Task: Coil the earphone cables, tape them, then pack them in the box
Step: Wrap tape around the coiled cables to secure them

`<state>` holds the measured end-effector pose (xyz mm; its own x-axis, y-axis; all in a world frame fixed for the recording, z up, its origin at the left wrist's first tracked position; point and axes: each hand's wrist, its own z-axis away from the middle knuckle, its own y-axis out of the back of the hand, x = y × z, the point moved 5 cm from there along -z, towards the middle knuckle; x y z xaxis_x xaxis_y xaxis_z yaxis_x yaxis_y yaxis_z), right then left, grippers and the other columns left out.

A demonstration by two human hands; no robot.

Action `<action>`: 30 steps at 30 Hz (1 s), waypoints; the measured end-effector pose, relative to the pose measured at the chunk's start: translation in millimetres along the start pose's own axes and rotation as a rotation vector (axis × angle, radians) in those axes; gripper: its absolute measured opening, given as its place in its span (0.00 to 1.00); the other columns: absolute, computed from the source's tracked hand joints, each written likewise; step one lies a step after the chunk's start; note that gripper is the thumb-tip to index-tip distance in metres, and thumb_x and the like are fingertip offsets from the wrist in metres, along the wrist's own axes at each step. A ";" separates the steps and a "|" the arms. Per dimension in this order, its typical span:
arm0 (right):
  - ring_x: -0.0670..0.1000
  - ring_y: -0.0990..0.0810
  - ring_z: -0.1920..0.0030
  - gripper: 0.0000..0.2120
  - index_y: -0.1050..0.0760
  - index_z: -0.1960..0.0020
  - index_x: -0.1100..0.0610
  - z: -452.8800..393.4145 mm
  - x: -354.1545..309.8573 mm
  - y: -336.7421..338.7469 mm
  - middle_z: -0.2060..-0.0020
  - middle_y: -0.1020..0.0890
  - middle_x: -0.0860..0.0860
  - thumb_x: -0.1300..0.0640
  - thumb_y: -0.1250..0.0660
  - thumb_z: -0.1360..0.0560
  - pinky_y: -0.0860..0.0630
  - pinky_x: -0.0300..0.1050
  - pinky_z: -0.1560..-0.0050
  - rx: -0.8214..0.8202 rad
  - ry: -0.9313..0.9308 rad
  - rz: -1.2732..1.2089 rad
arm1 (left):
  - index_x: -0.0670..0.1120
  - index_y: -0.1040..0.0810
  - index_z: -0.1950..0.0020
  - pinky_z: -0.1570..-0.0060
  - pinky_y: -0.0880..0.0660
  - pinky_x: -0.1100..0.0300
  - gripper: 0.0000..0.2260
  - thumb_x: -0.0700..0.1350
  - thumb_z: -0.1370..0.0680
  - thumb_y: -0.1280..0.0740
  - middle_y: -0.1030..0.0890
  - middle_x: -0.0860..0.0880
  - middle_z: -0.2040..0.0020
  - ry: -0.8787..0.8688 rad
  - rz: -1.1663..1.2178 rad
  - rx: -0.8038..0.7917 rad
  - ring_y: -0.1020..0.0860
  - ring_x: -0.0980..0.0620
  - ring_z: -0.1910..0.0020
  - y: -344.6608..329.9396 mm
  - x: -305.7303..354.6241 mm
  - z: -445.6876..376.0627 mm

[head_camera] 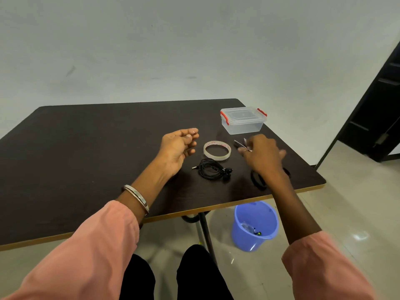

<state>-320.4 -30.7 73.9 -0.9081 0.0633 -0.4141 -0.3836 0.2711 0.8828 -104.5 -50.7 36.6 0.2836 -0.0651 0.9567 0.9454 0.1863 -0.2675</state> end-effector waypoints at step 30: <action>0.47 0.21 0.66 0.04 0.22 0.54 0.61 19.1 -130.4 -92.5 0.64 0.18 0.53 0.61 0.34 0.23 0.26 0.38 0.67 -0.595 -0.228 -1.385 | 0.43 0.17 0.52 0.60 0.21 0.61 0.08 0.37 0.29 0.27 0.16 0.47 0.59 -0.191 -0.196 -0.070 0.19 0.54 0.63 86.6 22.6 18.1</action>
<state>-163.2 -45.7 42.0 0.2349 0.2495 -0.9394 -0.9443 -0.1707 -0.2815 -19.1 -18.4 37.1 0.0653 0.0944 0.9934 0.9898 0.1202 -0.0765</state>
